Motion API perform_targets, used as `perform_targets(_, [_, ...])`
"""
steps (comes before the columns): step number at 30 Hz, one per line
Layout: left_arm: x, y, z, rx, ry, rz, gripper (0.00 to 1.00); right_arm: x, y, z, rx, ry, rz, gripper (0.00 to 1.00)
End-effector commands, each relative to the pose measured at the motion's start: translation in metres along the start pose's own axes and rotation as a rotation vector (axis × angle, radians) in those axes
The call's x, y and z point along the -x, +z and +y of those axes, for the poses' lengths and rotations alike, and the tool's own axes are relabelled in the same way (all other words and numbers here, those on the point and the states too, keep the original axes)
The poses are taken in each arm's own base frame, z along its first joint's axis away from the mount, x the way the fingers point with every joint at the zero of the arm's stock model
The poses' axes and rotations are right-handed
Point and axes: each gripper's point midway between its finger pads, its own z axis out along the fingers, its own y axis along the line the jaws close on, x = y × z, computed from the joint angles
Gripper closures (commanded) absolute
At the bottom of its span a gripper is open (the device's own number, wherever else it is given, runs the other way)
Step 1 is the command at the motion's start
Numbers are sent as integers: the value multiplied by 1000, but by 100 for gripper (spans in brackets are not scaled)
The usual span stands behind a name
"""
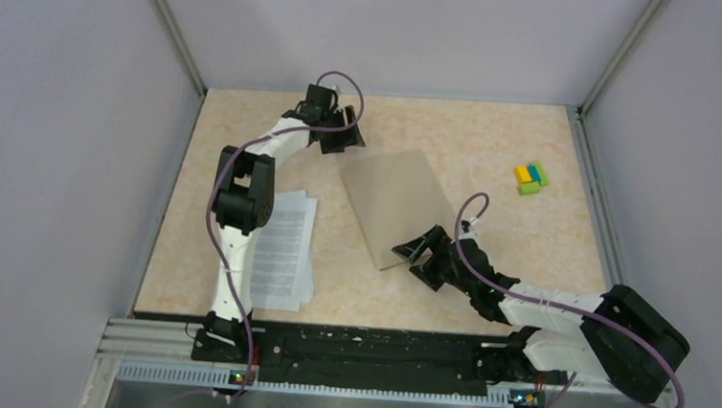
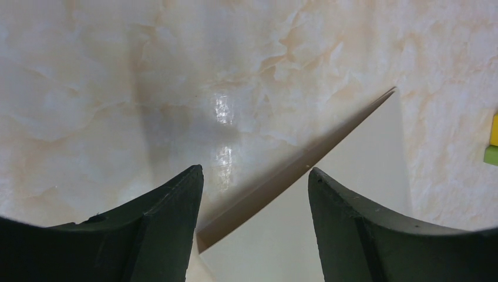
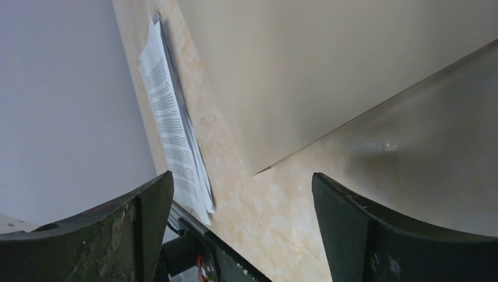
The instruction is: Put the files into the folder
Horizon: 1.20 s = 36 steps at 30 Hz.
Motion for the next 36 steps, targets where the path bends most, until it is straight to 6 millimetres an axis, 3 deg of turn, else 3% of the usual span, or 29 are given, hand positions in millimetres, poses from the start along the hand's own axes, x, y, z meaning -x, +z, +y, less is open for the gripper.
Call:
perform_targets(1, [17,1,-18,-68,-6,-33,30,9,6,25,123,61,-56,14])
perform_targets(14, [11,12,-12,-54,-19,8,32,16,22,4,134,151,-75,17])
perform_targets(25, [1,16,-10,-51,-20,58,37,24,25,-1,174,152,-134,21])
perform_targets(30, [-2,15,-6,-34,-11,70,37,26,24,11,213,146,-131,25])
perform_targets(36, [-4,17,-7,-43,-21,79,38,32,25,2,186,129,-160,25])
